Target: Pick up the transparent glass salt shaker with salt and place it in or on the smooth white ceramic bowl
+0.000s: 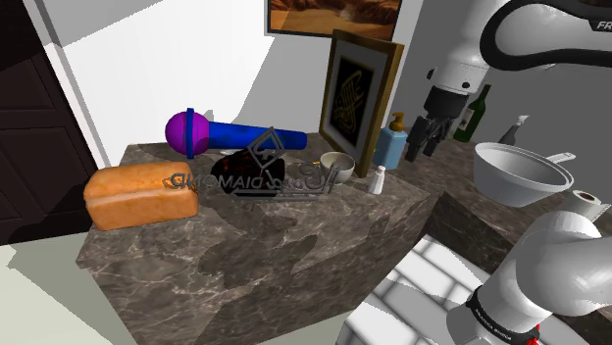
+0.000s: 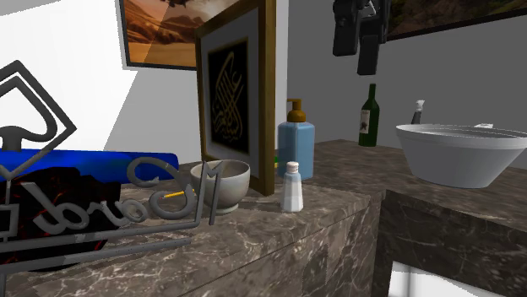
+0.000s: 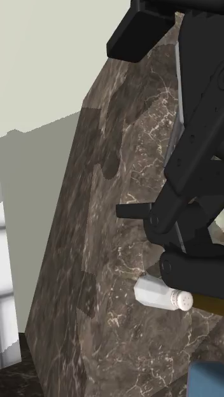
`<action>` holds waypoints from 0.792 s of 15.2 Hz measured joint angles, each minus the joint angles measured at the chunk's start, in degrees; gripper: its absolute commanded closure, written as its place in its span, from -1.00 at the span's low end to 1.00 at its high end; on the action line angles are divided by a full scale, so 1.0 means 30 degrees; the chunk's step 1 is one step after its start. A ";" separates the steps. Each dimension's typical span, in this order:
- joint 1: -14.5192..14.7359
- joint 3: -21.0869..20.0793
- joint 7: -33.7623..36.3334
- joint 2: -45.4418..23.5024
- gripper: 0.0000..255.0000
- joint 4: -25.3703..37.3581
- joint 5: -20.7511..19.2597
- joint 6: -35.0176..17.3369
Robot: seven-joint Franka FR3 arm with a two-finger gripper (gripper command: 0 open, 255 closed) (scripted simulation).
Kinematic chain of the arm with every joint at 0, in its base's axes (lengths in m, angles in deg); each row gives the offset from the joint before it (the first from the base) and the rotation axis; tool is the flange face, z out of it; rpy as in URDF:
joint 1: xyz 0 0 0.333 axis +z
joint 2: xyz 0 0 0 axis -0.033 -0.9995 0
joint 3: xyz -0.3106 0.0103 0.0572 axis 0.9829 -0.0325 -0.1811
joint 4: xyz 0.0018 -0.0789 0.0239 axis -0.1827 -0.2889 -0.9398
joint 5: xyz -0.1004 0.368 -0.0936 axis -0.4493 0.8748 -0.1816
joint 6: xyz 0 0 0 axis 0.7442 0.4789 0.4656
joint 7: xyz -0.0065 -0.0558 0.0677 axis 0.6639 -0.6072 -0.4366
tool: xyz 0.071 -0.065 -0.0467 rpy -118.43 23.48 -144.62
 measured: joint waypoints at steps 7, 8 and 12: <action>-0.0464 0.0814 -0.1477 -0.2662 -1.00 -0.0045 -0.1295 -0.2059; -0.0557 0.0994 -0.1775 -0.3330 -1.00 0.0179 -0.1555 -0.2404; -0.0853 0.1542 -0.2728 -0.6063 -1.00 0.0747 -0.2433 -0.4152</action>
